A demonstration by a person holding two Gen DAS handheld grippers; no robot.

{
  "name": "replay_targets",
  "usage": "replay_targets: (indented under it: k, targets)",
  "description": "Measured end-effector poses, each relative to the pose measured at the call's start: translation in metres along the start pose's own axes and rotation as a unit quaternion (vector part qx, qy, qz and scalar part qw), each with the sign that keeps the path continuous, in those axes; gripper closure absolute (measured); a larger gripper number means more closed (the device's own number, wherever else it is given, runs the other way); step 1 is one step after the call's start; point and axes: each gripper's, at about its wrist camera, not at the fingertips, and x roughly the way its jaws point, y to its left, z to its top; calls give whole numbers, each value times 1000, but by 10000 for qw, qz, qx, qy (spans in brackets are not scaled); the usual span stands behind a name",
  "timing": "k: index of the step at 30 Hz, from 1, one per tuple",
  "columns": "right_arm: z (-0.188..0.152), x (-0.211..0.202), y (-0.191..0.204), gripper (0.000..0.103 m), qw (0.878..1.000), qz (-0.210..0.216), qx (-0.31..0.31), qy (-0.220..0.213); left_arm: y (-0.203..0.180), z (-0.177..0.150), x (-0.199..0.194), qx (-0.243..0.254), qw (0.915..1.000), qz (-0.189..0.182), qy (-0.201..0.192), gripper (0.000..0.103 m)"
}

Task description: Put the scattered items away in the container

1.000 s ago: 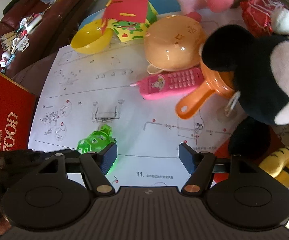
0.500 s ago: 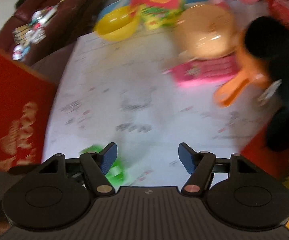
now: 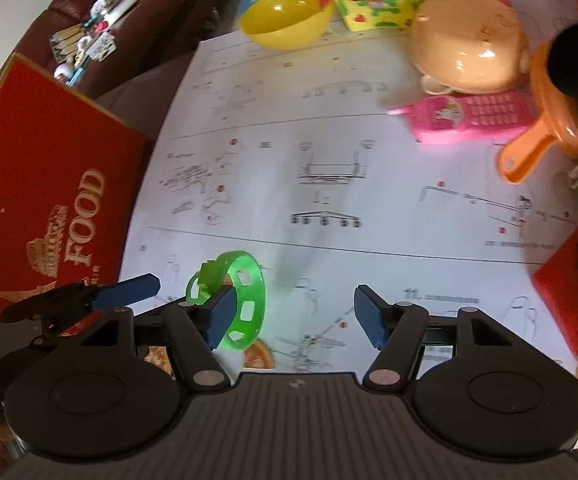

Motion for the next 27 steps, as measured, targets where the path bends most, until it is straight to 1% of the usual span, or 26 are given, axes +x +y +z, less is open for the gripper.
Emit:
replay_targets:
  k: [2, 4, 6, 8, 11, 14, 16, 18, 20, 22, 24, 27]
  targets:
    - [0, 0, 8, 32, 10000, 17, -75, -10, 0, -5, -10, 33, 9999, 35, -123, 32]
    - [1, 2, 16, 31, 9999, -2, -143, -17, 1, -10, -18, 91, 9995, 165, -235, 32]
    - [2, 4, 22, 31, 9998, -42, -200, -23, 3, -14, -21, 114, 9994, 210, -254, 31]
    - [3, 7, 29, 31, 9997, -45, -240, -5, 8, -19, -22, 60, 9995, 246, -207, 28]
    - [0, 11, 39, 31, 9995, 32, -325, 47, 17, -24, -16, -140, 9989, 454, -44, 28]
    - [-6, 13, 47, 30, 9988, 127, -447, 154, 19, -27, -10, -245, 9990, 363, 37, 28]
    - [-10, 13, 51, 30, 9982, 250, -497, 235, 17, -28, -7, -234, 9988, 426, 24, 28]
    - [-13, 12, 55, 30, 9974, 349, -555, 284, 13, -28, -6, -107, 9983, 571, 29, 28]
    - [-16, 11, 56, 29, 9972, 254, -645, 268, 12, -29, -7, -31, 9978, 659, -12, 28]
    - [-16, 11, 54, 29, 9976, 88, -650, 220, 16, -30, -11, -99, 9979, 647, -35, 28]
    - [-15, 11, 46, 29, 9986, 23, -481, 203, 19, -30, -17, -168, 9979, 623, -55, 28]
    - [-13, 9, 37, 29, 9994, -45, -321, 152, 17, -29, -25, -134, 9979, 611, -146, 28]
